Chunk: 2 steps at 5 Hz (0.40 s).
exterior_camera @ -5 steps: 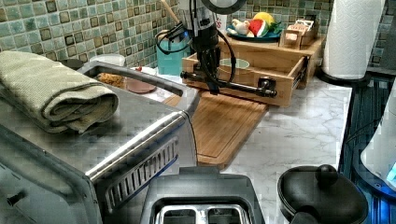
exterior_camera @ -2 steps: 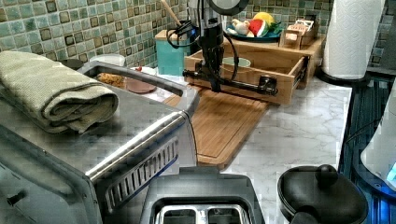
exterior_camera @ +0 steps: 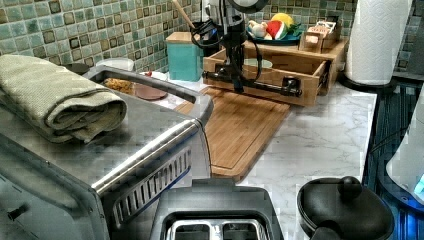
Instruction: Close the drawer.
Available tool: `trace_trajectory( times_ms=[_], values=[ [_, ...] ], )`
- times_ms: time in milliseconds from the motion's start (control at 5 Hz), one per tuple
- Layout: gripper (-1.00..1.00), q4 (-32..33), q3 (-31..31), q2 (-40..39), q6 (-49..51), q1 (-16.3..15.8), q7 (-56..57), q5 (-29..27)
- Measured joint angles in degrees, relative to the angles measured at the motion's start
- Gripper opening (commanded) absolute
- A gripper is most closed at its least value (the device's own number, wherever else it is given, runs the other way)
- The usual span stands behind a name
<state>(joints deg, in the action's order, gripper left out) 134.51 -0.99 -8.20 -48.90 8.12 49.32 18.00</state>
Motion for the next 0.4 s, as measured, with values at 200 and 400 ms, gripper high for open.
trace_trajectory(
  times_ms=[200,400],
  values=[
    [-1.0,-0.4,-2.4,-0.8,-2.0,1.6,6.9,0.1],
    [-1.0,-3.2,-4.8,-2.8,-0.7,3.8,11.3,0.0]
  ],
)
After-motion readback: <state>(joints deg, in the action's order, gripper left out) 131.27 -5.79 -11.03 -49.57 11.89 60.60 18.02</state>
